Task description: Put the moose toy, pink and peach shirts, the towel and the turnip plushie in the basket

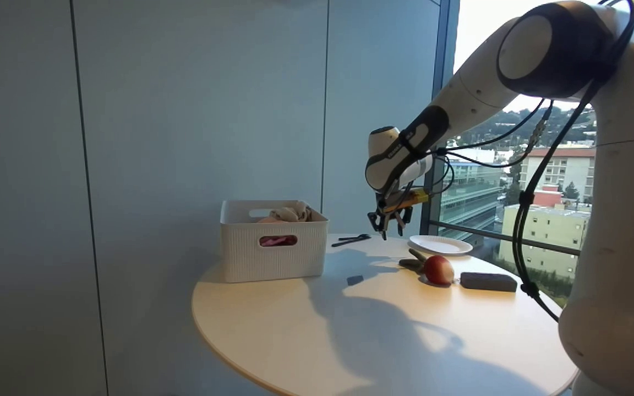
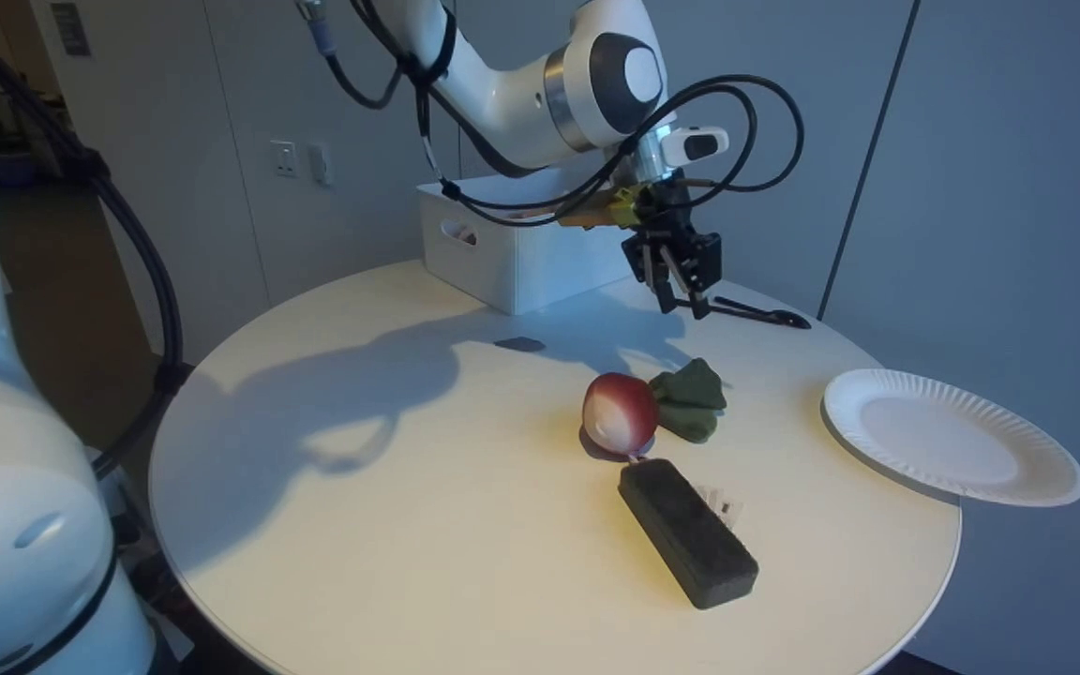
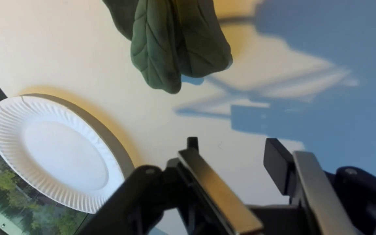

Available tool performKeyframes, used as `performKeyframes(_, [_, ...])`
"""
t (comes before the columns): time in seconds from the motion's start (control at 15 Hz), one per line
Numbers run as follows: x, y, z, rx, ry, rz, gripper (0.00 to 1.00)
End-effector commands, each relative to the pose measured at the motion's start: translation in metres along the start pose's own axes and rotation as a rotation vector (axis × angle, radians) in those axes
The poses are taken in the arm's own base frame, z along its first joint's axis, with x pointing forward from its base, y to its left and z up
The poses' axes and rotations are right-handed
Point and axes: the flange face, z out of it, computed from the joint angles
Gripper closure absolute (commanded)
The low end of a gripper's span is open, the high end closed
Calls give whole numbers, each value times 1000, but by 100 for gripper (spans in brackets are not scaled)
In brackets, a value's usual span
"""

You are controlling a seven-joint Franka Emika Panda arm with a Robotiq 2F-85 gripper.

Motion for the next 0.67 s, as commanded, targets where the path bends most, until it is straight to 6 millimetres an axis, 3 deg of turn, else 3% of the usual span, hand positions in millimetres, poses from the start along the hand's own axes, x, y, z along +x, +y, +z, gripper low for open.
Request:
performKeyframes(0.0, [15, 1, 2, 2, -9, 31, 73])
performKeyframes(0.07, [15, 2, 4, -3, -19, 31, 32])
performKeyframes(0.2, [17, 2, 12, -8, -28, 38, 35])
performKeyframes(0.47, [25, -7, 27, 21, 3, 26, 7])
performKeyframes(0.53, [25, -11, 31, 48, -2, 26, 9])
performKeyframes(0.6, [26, -15, 34, 76, 1, 33, 42])
